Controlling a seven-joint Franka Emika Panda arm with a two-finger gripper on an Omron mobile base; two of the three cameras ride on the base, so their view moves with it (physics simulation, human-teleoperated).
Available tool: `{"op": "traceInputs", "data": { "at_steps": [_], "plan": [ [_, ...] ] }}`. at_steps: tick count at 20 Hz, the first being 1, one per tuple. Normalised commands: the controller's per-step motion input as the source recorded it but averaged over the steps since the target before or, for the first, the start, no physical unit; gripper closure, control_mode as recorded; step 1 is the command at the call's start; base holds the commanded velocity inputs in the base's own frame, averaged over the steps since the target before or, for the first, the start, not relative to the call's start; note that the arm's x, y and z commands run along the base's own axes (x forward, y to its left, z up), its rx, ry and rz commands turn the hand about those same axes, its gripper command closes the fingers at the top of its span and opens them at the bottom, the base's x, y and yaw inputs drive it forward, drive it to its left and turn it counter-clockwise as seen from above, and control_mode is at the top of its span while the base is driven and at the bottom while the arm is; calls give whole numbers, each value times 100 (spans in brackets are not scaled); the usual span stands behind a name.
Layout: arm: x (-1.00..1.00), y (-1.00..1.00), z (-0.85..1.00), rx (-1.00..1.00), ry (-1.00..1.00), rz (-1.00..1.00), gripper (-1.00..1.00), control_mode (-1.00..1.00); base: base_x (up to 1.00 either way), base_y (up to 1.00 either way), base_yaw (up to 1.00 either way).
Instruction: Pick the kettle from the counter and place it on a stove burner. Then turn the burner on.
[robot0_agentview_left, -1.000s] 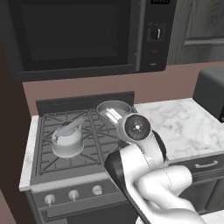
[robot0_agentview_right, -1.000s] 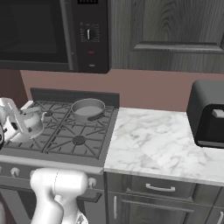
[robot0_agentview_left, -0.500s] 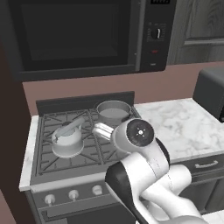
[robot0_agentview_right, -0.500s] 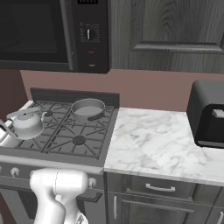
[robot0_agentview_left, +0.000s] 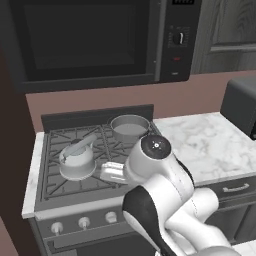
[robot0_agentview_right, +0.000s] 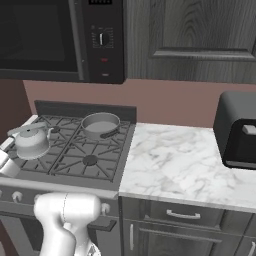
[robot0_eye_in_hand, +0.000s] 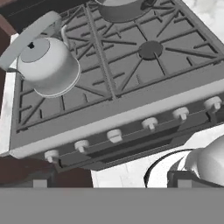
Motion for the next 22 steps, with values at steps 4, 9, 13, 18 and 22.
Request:
{"op": "traceInputs", "data": {
  "at_steps": [4, 9, 13, 18, 22],
  "plan": [
    [-3, 37, -53, -18, 28, 25, -100, -100, 0, 0, 0],
    [-6, 55, -68, -22, 12, 23, -100, -100, 0, 0, 0],
    [-18, 62, -93, -19, 2, 22, -100, -100, 0, 0, 0],
    [-23, 53, -100, -7, -1, 17, -100, -100, 0, 0, 0],
    [-20, 34, -99, 3, -11, 13, -100, -100, 0, 0, 0]
  ]
}}
